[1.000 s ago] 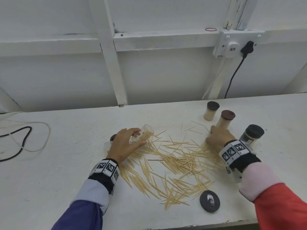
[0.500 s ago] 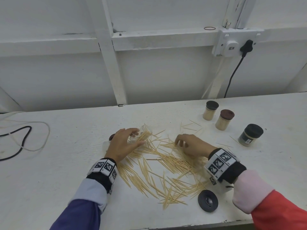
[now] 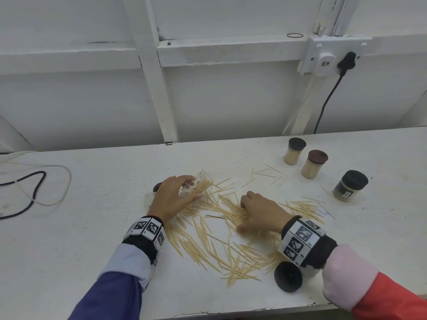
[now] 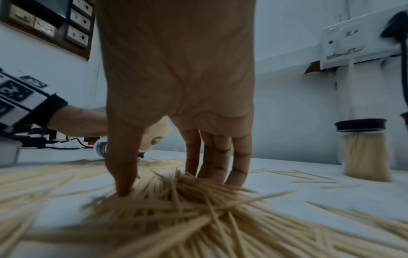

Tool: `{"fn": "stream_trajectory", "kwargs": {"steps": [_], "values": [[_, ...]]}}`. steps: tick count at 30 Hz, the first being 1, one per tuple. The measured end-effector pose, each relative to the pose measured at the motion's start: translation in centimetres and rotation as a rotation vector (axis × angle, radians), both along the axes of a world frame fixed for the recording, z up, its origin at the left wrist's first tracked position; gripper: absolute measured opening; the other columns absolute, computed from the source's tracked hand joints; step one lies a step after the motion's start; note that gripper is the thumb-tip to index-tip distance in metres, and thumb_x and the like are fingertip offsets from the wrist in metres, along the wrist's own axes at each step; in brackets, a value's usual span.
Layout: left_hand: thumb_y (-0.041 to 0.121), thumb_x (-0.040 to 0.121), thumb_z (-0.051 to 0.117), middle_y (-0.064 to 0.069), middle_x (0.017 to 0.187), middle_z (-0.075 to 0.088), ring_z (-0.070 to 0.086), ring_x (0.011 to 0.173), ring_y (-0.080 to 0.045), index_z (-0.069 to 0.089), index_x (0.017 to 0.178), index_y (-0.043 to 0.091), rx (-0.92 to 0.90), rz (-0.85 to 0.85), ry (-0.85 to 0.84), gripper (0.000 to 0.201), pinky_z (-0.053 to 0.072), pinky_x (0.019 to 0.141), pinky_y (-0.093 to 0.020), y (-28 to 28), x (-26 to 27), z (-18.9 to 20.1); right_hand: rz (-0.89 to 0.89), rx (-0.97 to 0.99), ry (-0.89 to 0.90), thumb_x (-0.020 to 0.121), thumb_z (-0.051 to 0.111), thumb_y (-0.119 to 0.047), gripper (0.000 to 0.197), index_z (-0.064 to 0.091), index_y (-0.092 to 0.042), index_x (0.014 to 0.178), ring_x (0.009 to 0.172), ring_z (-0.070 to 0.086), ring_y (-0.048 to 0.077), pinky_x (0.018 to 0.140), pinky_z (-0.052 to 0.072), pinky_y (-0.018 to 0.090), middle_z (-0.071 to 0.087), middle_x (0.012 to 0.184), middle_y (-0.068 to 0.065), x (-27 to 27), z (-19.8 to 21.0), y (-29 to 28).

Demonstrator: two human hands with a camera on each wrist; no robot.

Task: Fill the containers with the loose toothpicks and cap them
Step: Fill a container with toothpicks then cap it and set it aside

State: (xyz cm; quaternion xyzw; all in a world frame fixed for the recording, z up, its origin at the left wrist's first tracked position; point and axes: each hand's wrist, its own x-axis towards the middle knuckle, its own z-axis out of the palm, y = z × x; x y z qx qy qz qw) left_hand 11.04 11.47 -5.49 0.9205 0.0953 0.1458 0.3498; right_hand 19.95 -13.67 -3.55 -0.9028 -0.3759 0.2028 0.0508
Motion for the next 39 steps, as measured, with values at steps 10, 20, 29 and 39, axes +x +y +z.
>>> {"fn": "stream_trajectory", "kwargs": {"steps": [10,20,29,39], "values": [[0.048,0.077,0.075,0.019,0.101,0.062,0.057,0.1,-0.006,0.062,0.122,0.023,0.001,-0.011,0.019,0.053,0.044,0.092,-0.03,-0.1,-0.1,0.2,0.083,-0.067,-0.003,0.092,0.037,-0.001,0.01,0.041,-0.01,0.089,0.081,0.044,0.022,0.068,0.031,0.029,0.044,0.091,0.005,0.6,0.0,0.8],[0.047,0.078,0.076,0.017,0.102,0.063,0.057,0.101,-0.006,0.061,0.123,0.024,-0.007,-0.006,0.024,0.053,0.043,0.091,-0.028,-0.1,0.1,0.1,-0.057,0.076,0.305,0.101,0.032,-0.013,0.008,0.034,-0.013,0.093,0.071,0.04,0.014,0.063,0.033,0.028,0.047,0.084,0.002,1.1,2.0,1.3],[0.048,0.077,0.077,0.018,0.101,0.062,0.056,0.098,-0.001,0.061,0.123,0.023,-0.004,-0.014,0.006,0.054,0.043,0.096,-0.033,0.1,0.2,-0.2,-0.112,0.19,0.396,0.101,0.031,-0.008,0.028,0.031,-0.023,0.077,0.077,0.041,0.012,0.066,0.033,0.026,0.044,0.084,-0.003,1.0,2.1,2.2],[0.051,0.079,0.073,0.02,0.101,0.058,0.049,0.096,0.009,0.054,0.132,0.028,0.055,0.026,-0.067,0.06,0.037,0.107,-0.041,0.8,0.5,-0.9,-0.202,0.498,0.575,0.104,0.038,-0.016,0.013,0.042,-0.01,0.094,0.07,0.056,0.008,0.066,0.045,0.02,0.062,0.08,0.0,1.6,3.1,3.2]]}}
